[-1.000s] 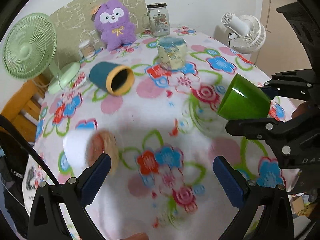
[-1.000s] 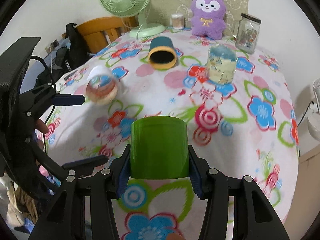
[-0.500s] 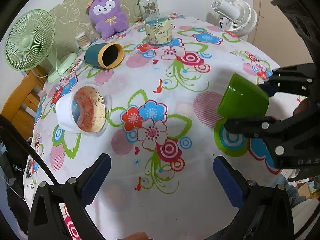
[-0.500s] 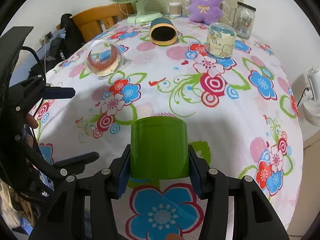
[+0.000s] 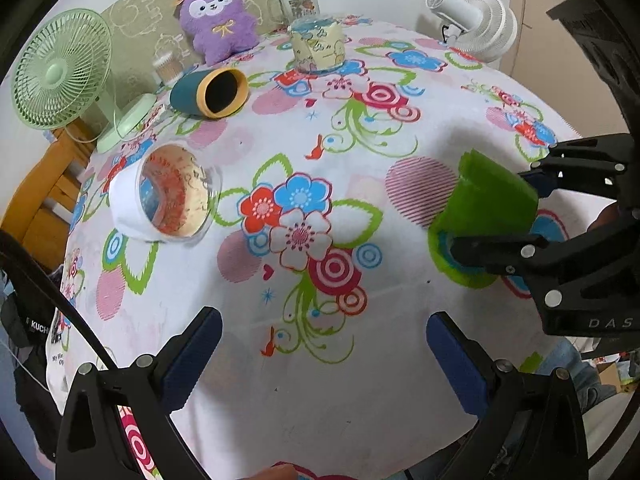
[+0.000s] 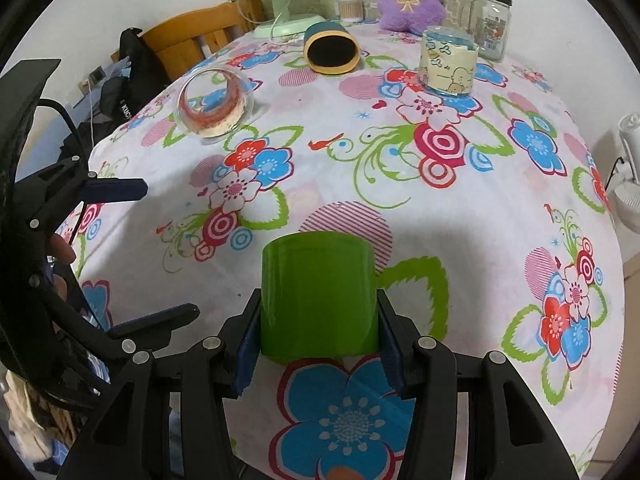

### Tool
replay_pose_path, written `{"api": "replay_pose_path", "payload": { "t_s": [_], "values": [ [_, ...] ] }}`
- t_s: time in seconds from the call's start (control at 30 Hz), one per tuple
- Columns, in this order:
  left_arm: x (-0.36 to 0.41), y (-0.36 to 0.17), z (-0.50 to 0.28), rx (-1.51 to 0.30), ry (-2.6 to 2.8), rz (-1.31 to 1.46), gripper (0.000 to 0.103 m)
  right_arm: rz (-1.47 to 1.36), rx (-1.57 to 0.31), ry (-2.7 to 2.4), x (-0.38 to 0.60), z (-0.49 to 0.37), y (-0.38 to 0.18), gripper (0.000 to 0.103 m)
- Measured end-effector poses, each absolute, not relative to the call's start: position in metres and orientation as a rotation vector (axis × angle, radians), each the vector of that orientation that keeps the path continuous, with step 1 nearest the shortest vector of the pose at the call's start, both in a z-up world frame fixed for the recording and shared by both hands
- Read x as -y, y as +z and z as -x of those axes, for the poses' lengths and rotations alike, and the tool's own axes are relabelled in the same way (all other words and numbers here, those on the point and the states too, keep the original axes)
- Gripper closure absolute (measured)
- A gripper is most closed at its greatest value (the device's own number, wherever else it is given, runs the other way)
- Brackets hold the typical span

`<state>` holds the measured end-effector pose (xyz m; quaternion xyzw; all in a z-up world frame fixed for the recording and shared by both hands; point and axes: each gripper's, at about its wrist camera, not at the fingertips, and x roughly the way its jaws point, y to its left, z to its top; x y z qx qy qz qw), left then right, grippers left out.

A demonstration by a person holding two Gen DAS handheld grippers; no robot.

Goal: Flip cup upside down
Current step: 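Carry the green cup with the right tool toward the left tool, then grasp the green cup with the left tool while the right tool releases it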

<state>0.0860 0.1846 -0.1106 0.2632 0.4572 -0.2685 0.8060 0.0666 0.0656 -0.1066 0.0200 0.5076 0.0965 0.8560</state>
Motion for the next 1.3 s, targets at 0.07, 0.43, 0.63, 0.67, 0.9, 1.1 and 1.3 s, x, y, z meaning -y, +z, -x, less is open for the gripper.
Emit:
{"api": "replay_pose_path", "payload": {
  "t_s": [0.07, 0.43, 0.63, 0.67, 0.9, 1.1, 1.3],
  "values": [
    [-0.187, -0.111, -0.085, -0.982, -0.575, -0.56, 0.0, -0.044, -1.076, 0.215, -0.067, -0.066, -0.106, 0.033],
    [-0.195, -0.097, -0.083, -0.989, -0.576, -0.485, 0.0, -0.024, -0.992, 0.269, -0.059, -0.056, -0.07, 0.012],
    [-0.199, -0.076, -0.086, -1.026, -0.581, -0.286, 0.0, -0.113, -0.933, 0.282, -0.018, -0.04, -0.044, 0.012],
    [-0.198, -0.073, -0.086, -1.037, -0.583, -0.246, 0.0, -0.123, -0.921, 0.267, -0.008, -0.036, -0.04, 0.012],
    [-0.177, -0.064, -0.082, -1.066, -0.581, -0.056, 0.0, -0.189, -0.89, 0.15, 0.054, -0.017, -0.043, 0.011],
    [-0.157, -0.078, -0.083, -1.186, -0.571, 0.133, 0.0, -0.261, -0.901, 0.13, 0.083, -0.007, -0.061, 0.011],
    [-0.137, -0.092, -0.087, -1.275, -0.521, 0.221, 0.0, -0.301, -0.896, 0.135, 0.092, -0.004, -0.072, 0.011]
  ]
}}
